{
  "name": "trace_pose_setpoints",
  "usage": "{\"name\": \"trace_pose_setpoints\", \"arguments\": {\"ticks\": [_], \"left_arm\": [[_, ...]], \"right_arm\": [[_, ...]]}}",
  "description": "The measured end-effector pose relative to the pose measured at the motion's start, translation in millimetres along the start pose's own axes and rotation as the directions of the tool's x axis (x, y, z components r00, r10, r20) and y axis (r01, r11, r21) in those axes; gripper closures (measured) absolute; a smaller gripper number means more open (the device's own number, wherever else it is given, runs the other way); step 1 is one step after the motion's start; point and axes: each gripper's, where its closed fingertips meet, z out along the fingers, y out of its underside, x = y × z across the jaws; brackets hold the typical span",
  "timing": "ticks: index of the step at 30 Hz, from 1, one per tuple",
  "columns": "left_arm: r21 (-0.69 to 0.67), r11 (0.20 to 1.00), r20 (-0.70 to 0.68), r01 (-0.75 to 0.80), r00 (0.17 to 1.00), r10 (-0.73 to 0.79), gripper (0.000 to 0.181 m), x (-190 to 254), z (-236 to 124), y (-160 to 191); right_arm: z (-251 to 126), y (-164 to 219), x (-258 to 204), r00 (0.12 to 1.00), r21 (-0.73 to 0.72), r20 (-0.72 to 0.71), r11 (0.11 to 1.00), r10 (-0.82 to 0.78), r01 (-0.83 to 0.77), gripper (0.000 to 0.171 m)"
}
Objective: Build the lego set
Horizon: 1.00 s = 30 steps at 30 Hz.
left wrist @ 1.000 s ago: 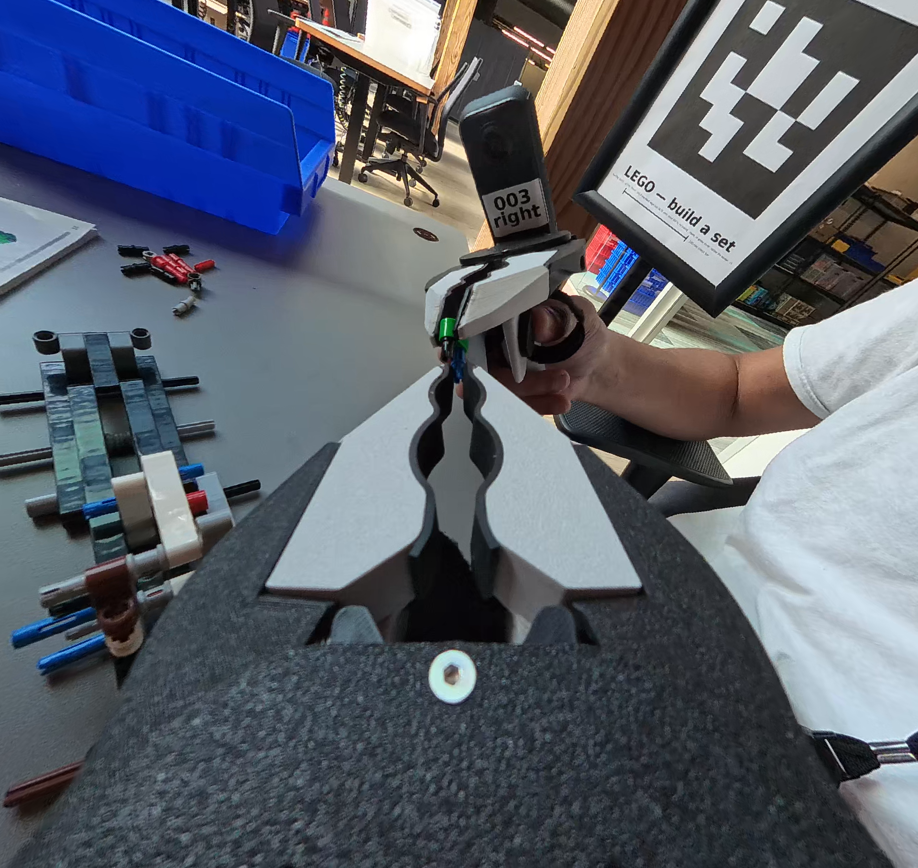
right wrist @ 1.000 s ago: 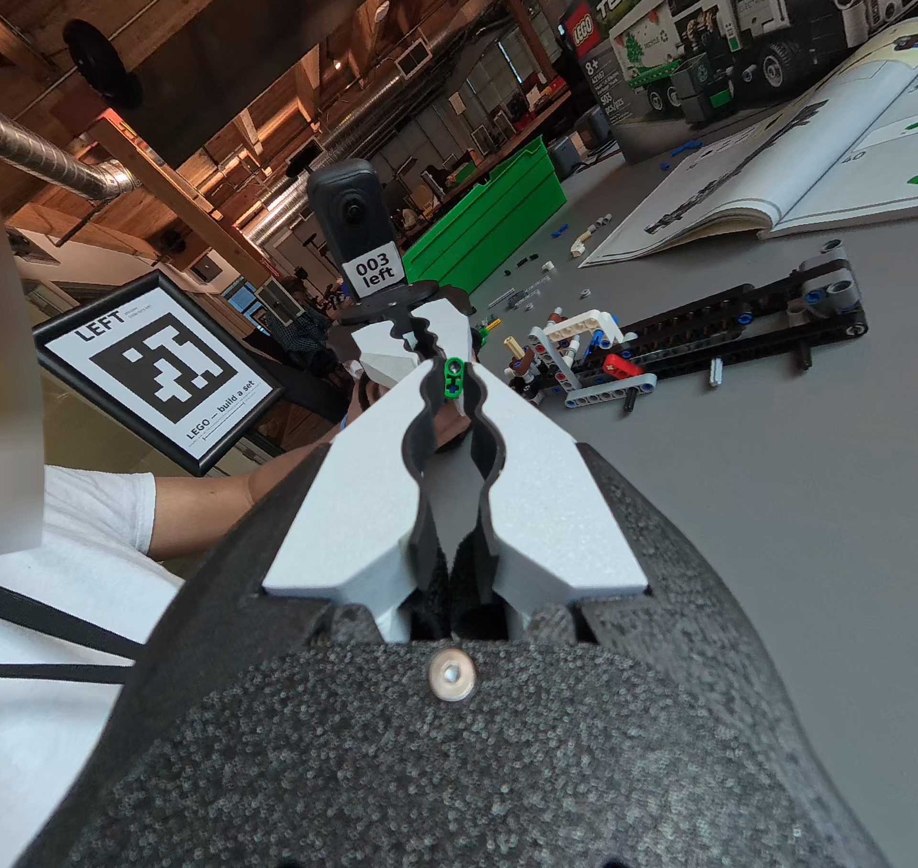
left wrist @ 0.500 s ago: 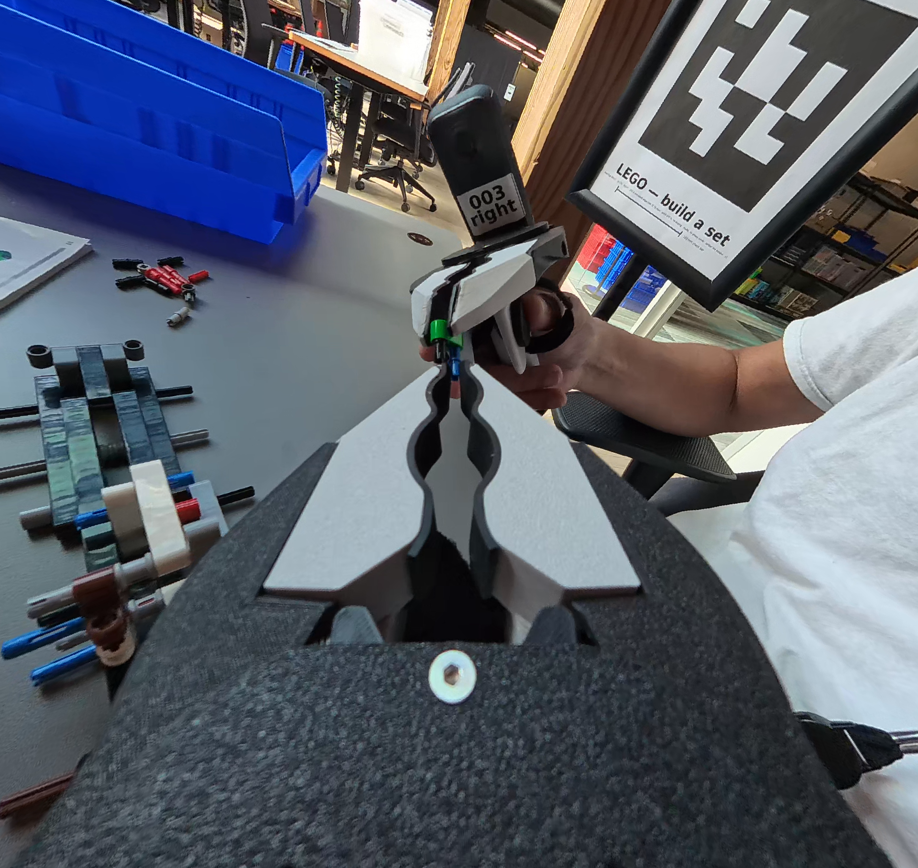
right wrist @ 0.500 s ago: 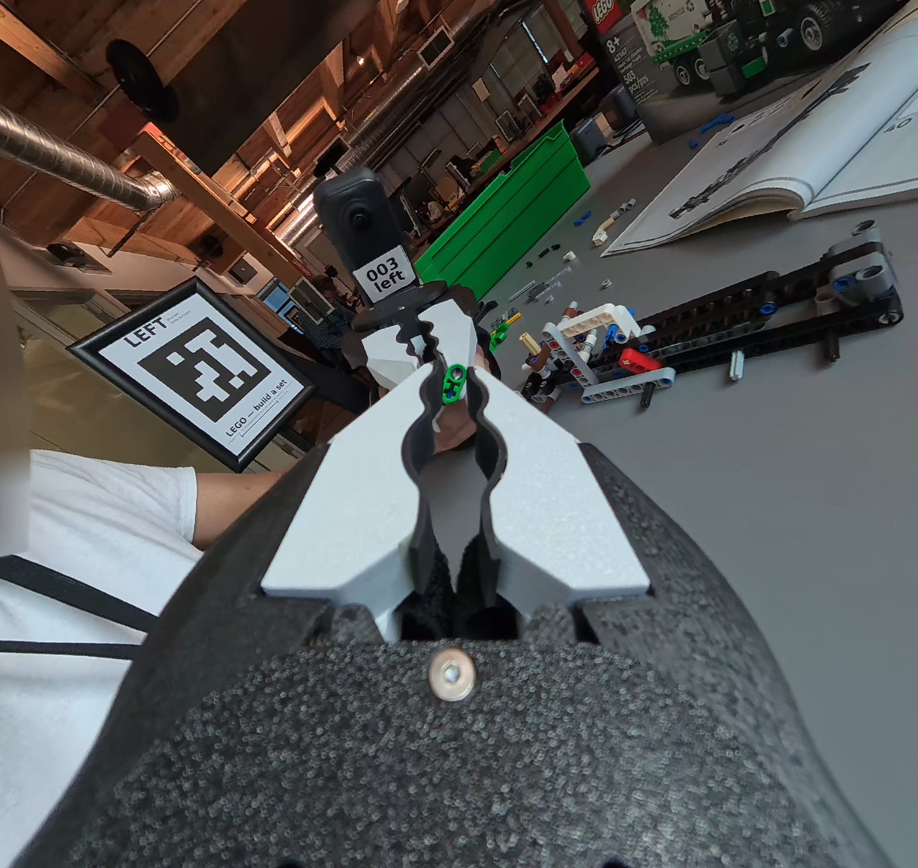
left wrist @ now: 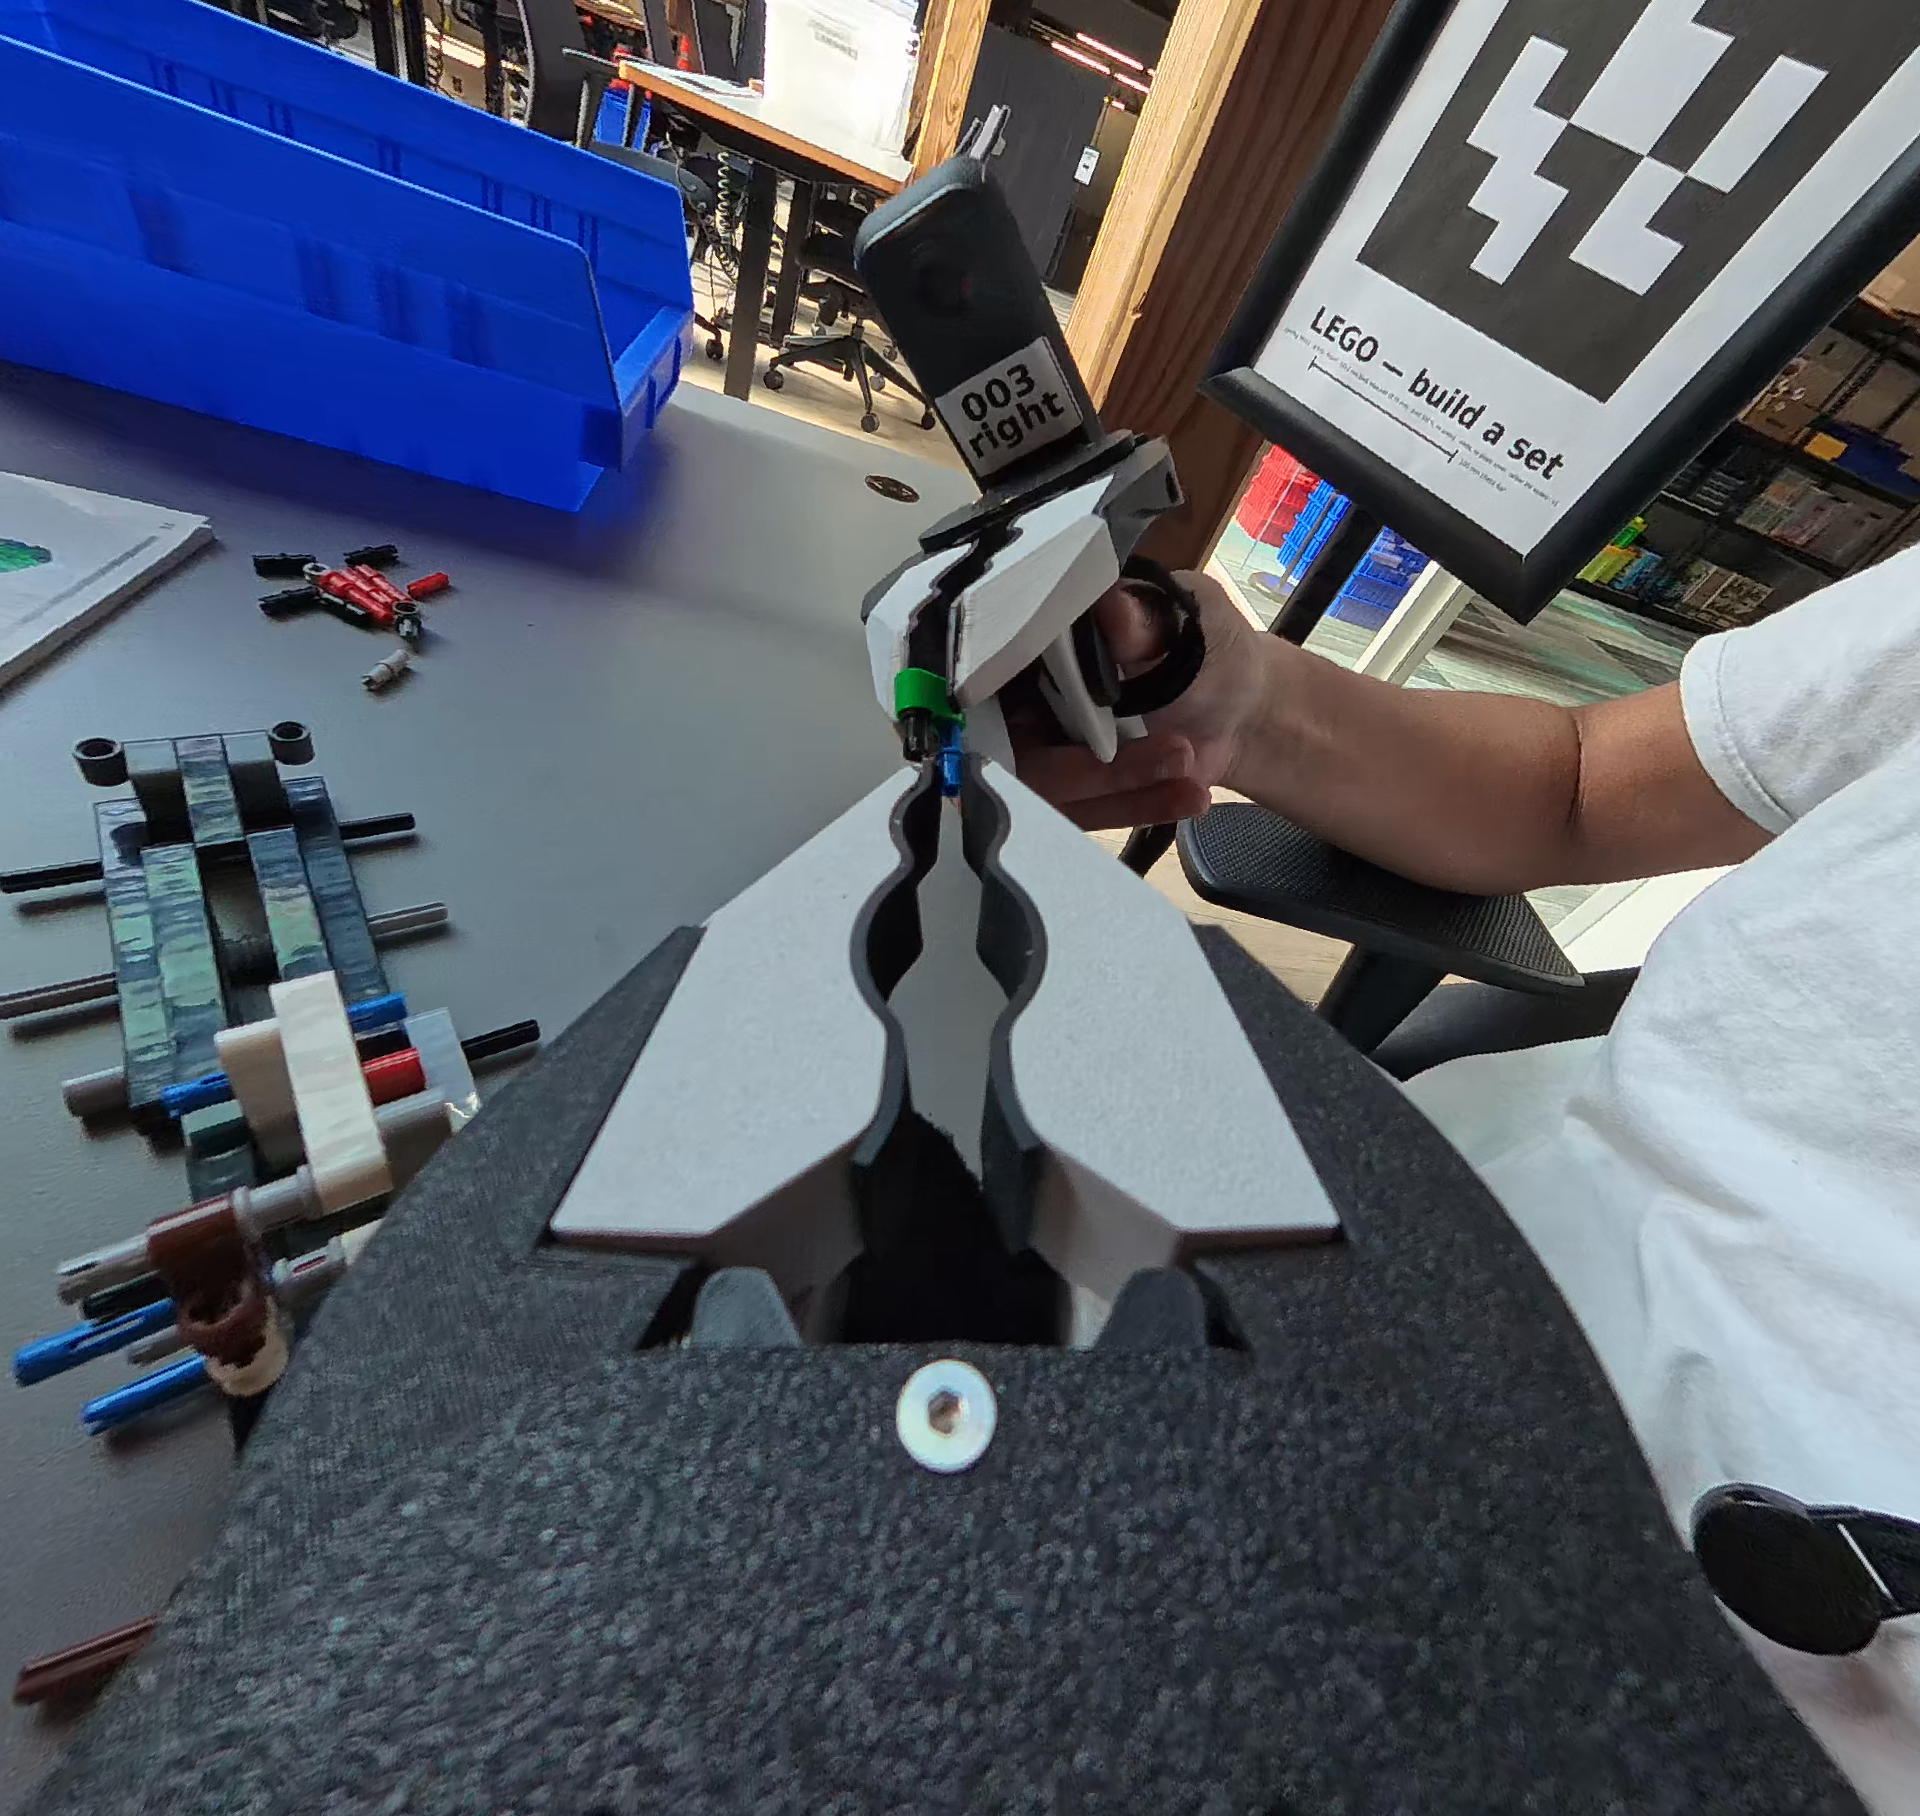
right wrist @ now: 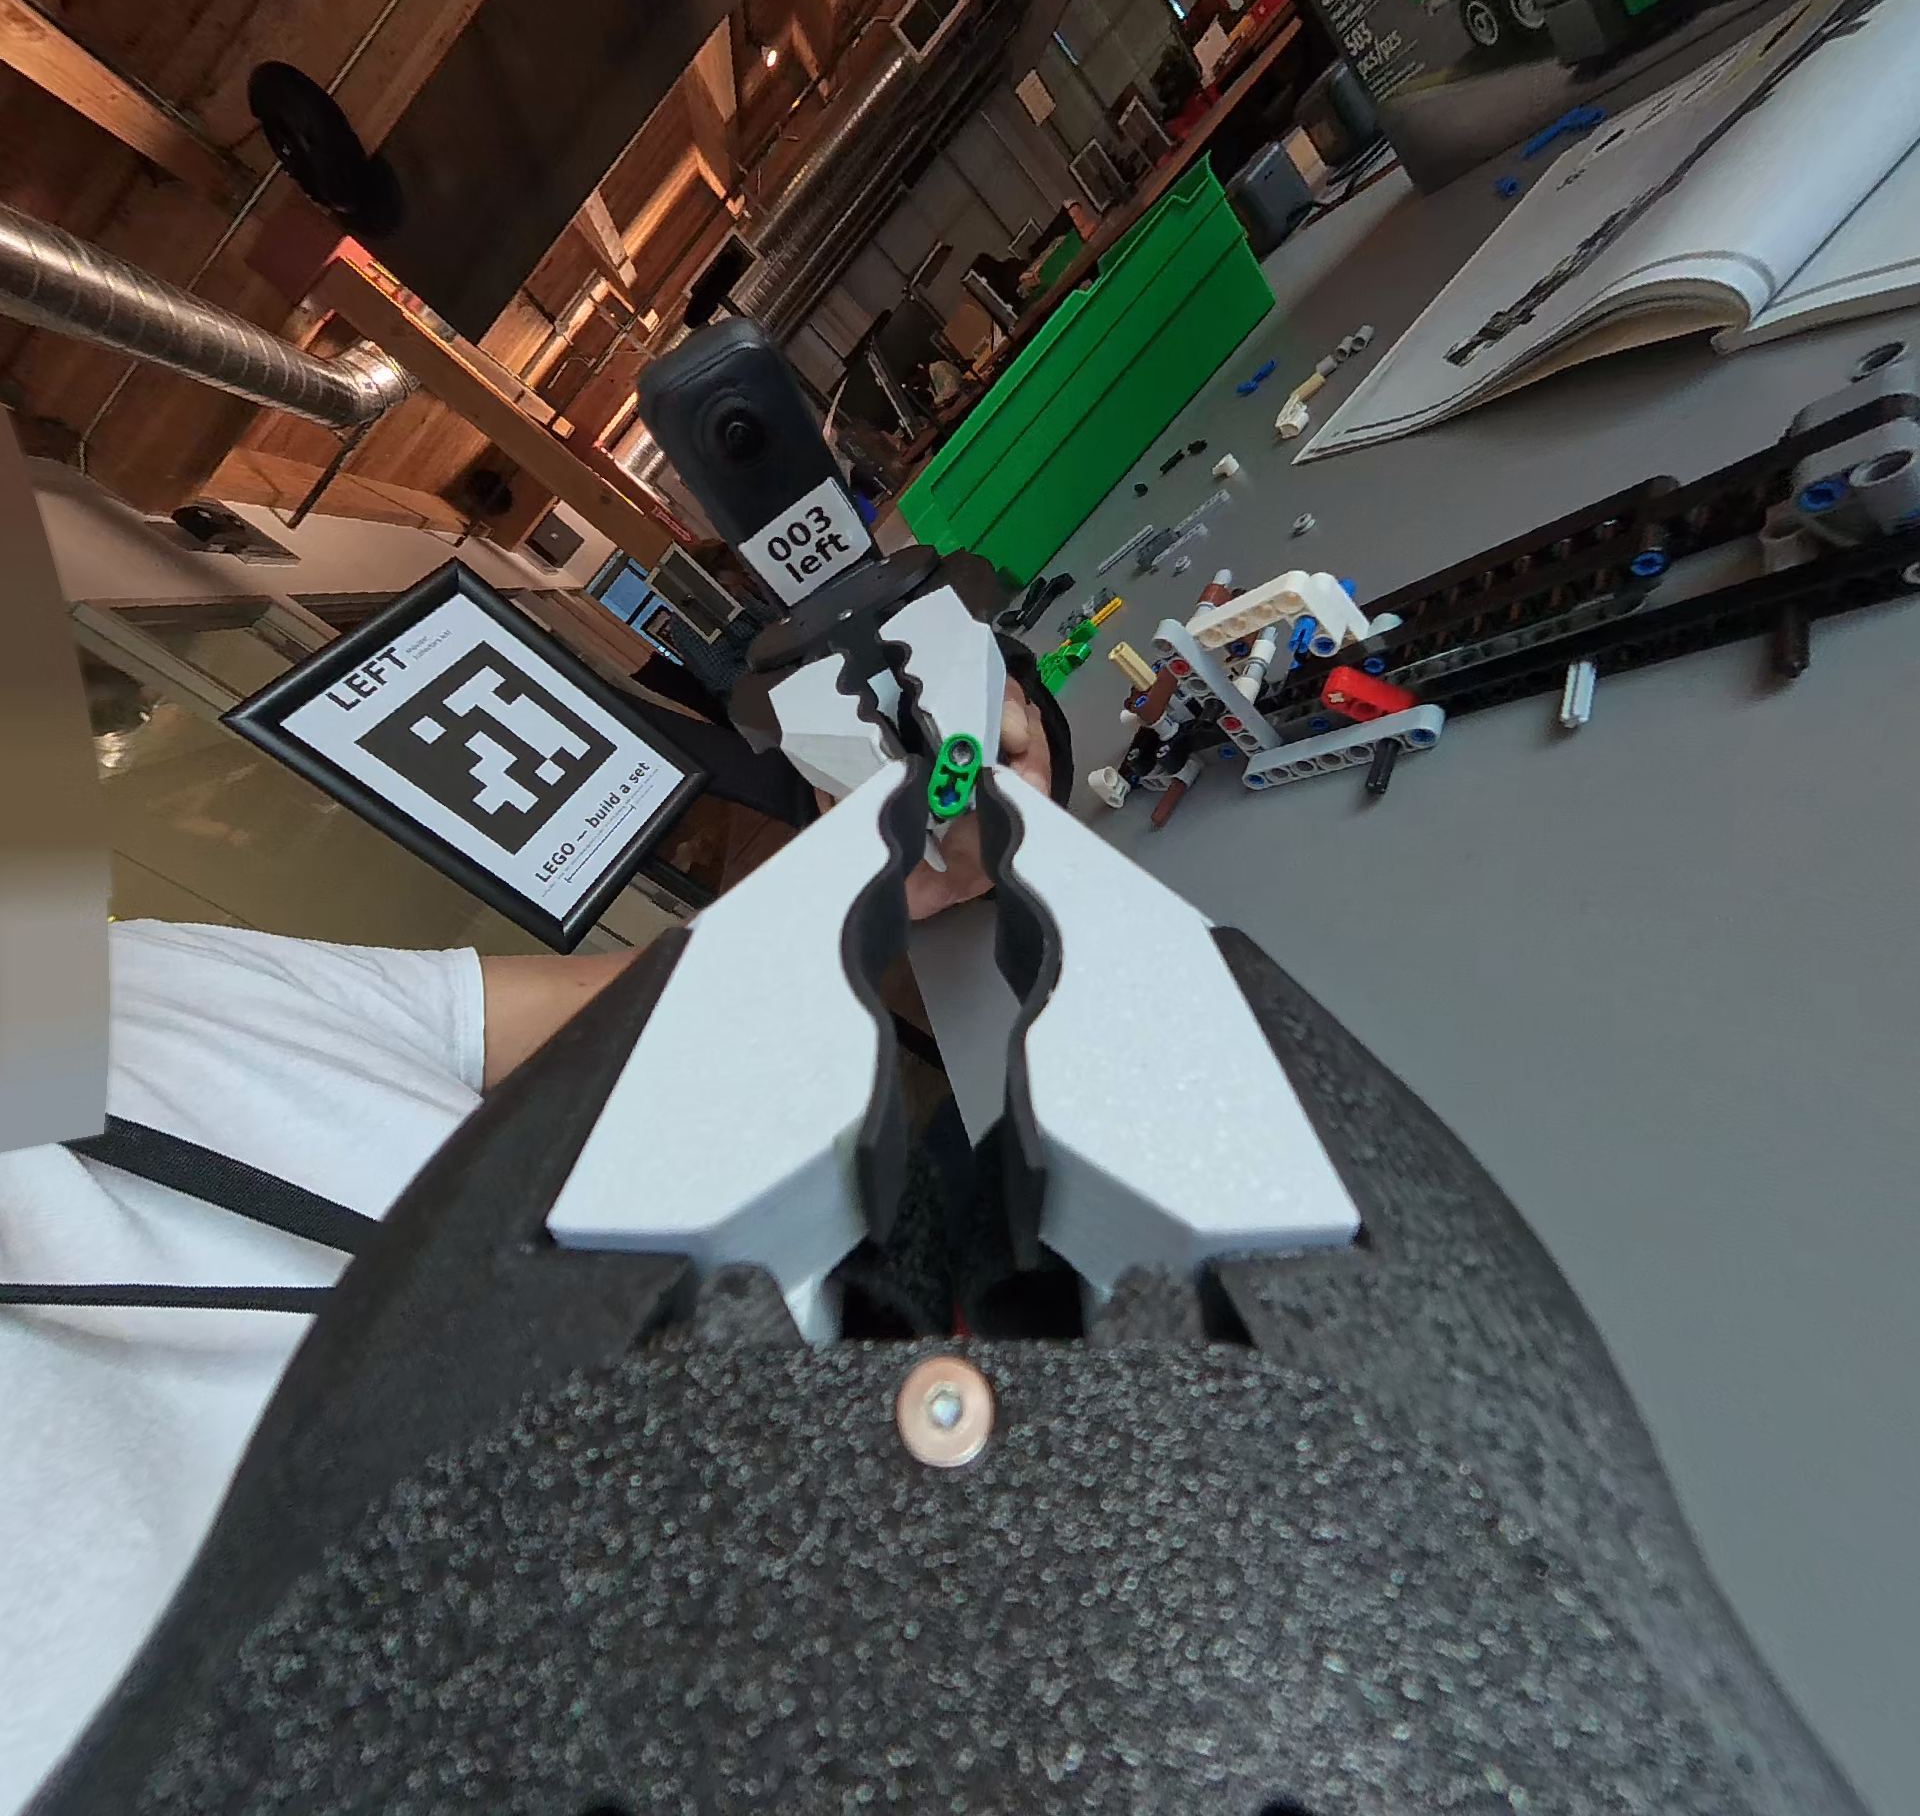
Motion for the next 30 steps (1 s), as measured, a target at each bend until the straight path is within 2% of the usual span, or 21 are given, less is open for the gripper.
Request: {"name": "trace_pose_setpoints", "arguments": {"ticks": [3,8,20,30], "left_arm": [[0.000,1.000,0.009,0.005,1.000,-0.005,0.179,-1.8,0.1,-0.1],[0.071,0.995,-0.056,0.067,0.996,-0.064,0.179,2.6,-4.7,-9.3],[0.058,0.993,-0.077,0.103,0.992,-0.098,0.180,2.3,-3.9,-7.8],[0.046,0.996,-0.071,0.080,0.994,-0.077,0.180,4.0,-2.4,-6.0]], "right_arm": [[-1.1,2.0,0.5,1.000,-0.011,-0.003,1.000,-0.023,0.023,0.164],[3.7,-5.1,-10.2,0.998,0.076,0.052,0.997,-0.023,0.019,0.165],[1.5,1.0,-4.8,0.992,0.021,-0.019,0.992,-0.126,0.126,0.165],[3.4,-0.6,-8.2,0.996,0.037,0.018,0.995,-0.088,0.088,0.165]]}}
